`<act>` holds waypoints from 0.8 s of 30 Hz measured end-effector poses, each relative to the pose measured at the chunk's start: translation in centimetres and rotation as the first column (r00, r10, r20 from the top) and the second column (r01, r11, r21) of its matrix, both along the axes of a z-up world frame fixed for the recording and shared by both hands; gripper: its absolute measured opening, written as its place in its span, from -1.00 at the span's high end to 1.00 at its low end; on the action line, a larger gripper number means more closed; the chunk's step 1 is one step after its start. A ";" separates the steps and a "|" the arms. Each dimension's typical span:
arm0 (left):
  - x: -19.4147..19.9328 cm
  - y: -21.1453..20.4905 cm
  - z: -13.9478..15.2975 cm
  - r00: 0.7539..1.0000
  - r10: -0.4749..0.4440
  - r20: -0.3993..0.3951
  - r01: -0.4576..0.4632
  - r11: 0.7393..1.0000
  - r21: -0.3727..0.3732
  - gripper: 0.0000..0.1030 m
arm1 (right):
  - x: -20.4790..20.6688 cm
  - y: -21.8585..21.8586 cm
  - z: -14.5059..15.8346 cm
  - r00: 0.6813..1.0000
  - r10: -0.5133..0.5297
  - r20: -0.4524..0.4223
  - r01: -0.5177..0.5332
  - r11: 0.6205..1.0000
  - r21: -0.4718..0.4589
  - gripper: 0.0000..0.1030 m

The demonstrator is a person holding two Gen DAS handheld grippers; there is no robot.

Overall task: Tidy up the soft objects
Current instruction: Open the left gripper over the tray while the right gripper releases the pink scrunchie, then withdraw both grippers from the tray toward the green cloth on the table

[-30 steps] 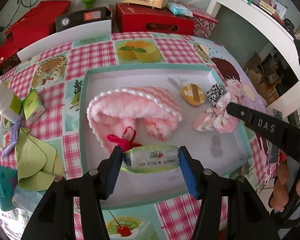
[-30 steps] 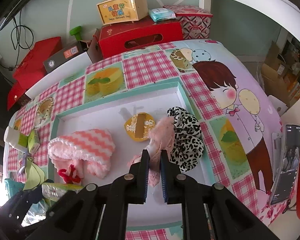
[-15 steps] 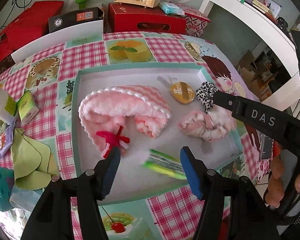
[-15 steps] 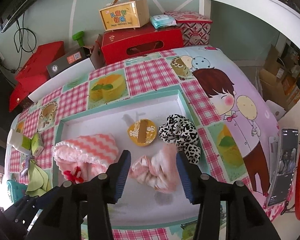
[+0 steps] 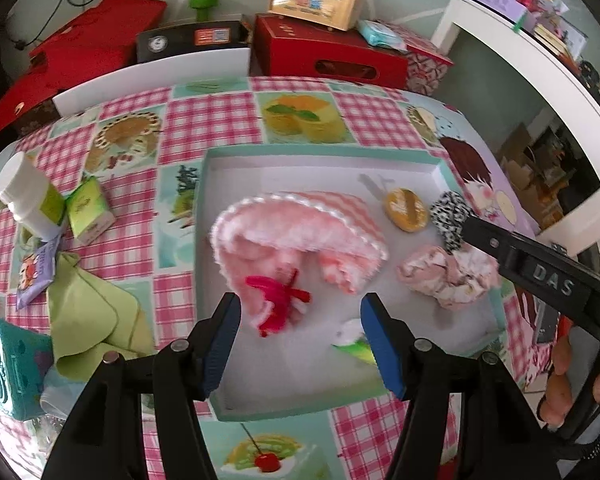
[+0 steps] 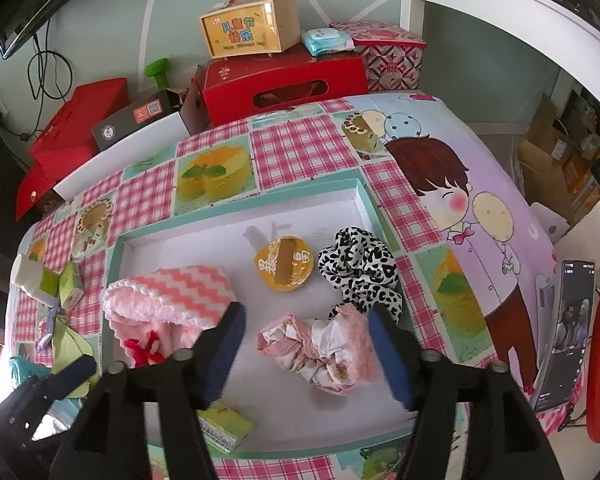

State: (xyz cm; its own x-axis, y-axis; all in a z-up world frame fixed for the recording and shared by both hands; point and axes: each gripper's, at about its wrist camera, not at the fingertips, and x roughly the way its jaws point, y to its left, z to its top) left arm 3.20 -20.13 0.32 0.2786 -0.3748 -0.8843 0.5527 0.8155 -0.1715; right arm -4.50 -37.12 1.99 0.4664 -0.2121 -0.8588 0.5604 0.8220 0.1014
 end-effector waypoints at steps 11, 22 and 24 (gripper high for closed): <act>1.9 2.1 0.2 0.996 0.090 0.010 -0.090 0.996 -0.024 -0.67 | 0.5 0.8 0.3 1.000 0.028 -0.004 -0.029 0.997 -0.070 -1.00; 2.9 3.4 0.8 0.988 0.154 0.030 -0.152 0.987 -0.057 -0.74 | 0.8 1.2 0.4 0.999 0.038 -0.004 -0.038 0.995 -0.088 -1.00; 3.0 3.5 0.9 0.987 0.157 0.026 -0.155 0.986 -0.063 -0.74 | 0.8 1.2 0.4 0.999 0.038 -0.005 -0.038 0.995 -0.089 -1.00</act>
